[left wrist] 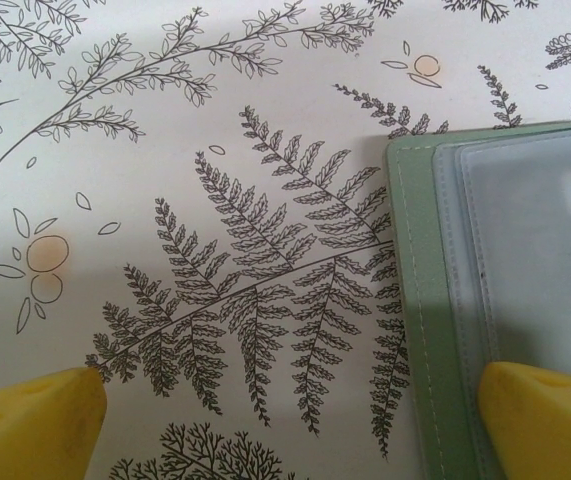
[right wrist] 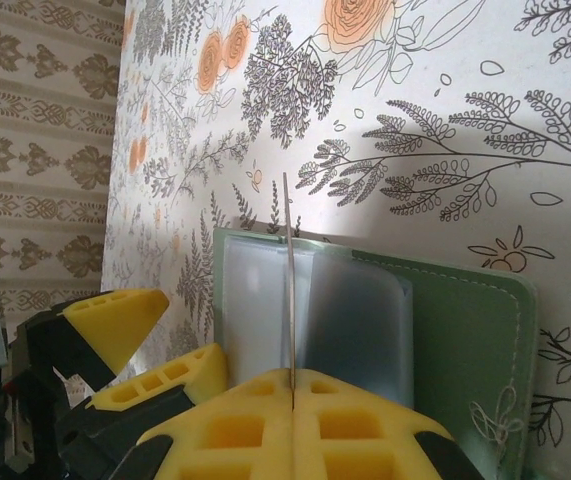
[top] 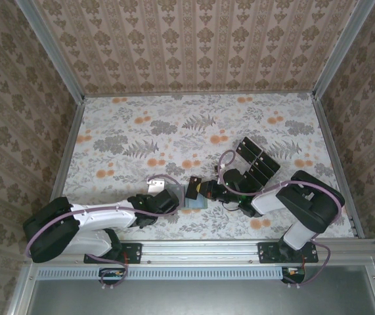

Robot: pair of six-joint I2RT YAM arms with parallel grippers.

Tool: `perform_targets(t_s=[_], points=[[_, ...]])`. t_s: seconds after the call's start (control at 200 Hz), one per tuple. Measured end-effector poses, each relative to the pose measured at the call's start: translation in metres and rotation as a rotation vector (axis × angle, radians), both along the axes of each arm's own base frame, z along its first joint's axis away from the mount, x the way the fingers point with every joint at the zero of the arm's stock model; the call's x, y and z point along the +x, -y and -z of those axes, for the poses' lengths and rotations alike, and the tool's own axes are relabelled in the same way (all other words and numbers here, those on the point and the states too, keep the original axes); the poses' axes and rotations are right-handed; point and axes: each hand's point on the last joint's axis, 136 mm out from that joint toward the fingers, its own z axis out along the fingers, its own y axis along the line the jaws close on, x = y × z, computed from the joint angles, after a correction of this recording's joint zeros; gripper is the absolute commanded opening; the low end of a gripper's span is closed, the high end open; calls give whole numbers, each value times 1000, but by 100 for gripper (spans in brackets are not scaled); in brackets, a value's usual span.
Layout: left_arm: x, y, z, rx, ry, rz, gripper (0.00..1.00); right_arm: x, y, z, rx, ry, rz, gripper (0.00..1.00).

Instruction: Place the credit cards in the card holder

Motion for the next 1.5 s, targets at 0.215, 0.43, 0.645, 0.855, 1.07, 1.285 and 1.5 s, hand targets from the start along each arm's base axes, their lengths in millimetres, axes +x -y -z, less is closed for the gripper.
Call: perform_targets(t_s=[0.215,0.43,0.645,0.855,1.07,1.285,1.5], points=[[0,0,0,-2,-1,-5,100,1,-3,0,16,-3,3,0],[-1,-1,1,1,2,-3,100,0,-4,-2,22,2,1,0],[-1,-1,1,2,3,-4,100,-5,0,-2,16,5,5,0],[-1,-1,1,2,3,-4,100,-9,1,-5,20,10,2,0],[-1,-1,1,0,3,-6,100,-13,-2,-5,20,9,-13,0],[-1,-1,1,0,3,-6,100,-16,-4,-5,20,9,-21,0],[-1,-1,1,0,3,-6,100,-16,-4,-2,15,3,-20,0]])
